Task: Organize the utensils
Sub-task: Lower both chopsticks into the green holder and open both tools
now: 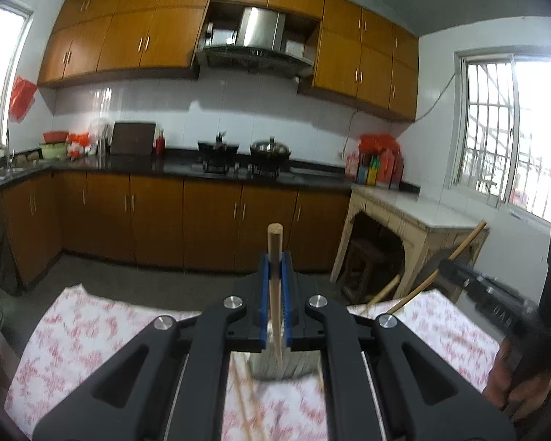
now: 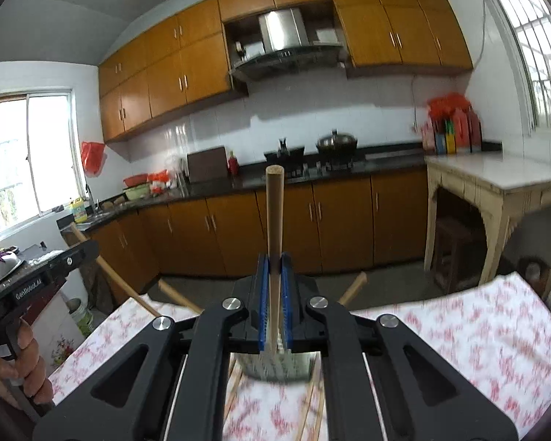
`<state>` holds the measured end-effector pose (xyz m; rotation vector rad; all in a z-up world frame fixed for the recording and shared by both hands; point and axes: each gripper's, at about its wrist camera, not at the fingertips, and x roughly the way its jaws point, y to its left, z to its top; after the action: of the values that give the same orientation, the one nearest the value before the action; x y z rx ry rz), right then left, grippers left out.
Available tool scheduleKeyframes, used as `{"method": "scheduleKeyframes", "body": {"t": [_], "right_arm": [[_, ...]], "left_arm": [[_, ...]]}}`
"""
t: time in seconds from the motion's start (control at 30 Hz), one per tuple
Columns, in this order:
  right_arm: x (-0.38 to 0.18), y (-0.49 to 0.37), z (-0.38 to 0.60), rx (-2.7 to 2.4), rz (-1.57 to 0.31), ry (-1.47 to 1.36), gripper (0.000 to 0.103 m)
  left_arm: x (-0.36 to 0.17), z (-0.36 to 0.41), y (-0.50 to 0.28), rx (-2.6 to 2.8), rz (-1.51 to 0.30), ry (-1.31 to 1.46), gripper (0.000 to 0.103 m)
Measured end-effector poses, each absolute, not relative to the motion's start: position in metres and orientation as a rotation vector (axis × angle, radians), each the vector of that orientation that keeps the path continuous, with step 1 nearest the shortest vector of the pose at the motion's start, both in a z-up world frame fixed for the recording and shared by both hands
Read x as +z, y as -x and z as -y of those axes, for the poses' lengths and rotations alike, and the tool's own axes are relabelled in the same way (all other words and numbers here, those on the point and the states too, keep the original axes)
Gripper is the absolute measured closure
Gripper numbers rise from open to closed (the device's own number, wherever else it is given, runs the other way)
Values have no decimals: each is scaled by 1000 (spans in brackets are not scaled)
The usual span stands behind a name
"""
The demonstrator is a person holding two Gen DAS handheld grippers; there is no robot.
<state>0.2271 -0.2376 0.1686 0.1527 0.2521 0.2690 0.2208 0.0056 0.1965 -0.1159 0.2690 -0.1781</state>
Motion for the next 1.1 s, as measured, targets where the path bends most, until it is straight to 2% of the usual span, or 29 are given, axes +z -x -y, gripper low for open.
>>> {"method": "scheduleKeyframes", "body": {"t": [0.23,0.43,0.77,0.8,0.9,1.1], "right_arm": [[167,-259,228,233,-230,-132,96],[133,-290,220,226,-342,-116,96],[110,-311,216,225,-474,-143,95],[111,-310,217,223,-472,-143,94],[114,-302,223,210,-457,-160,82],[133,-284,229,199,-402,-162,81]], "left_arm": [[212,9,-262,-115,-222,141,96],[181,18,-295,-99,-312,123,96],[151,9,-317,-113,-404,145,94],[151,6,-315,-113,-403,146,93],[153,0,-310,-105,-393,149,85],[163,-12,-291,-92,-366,170,81]]}}
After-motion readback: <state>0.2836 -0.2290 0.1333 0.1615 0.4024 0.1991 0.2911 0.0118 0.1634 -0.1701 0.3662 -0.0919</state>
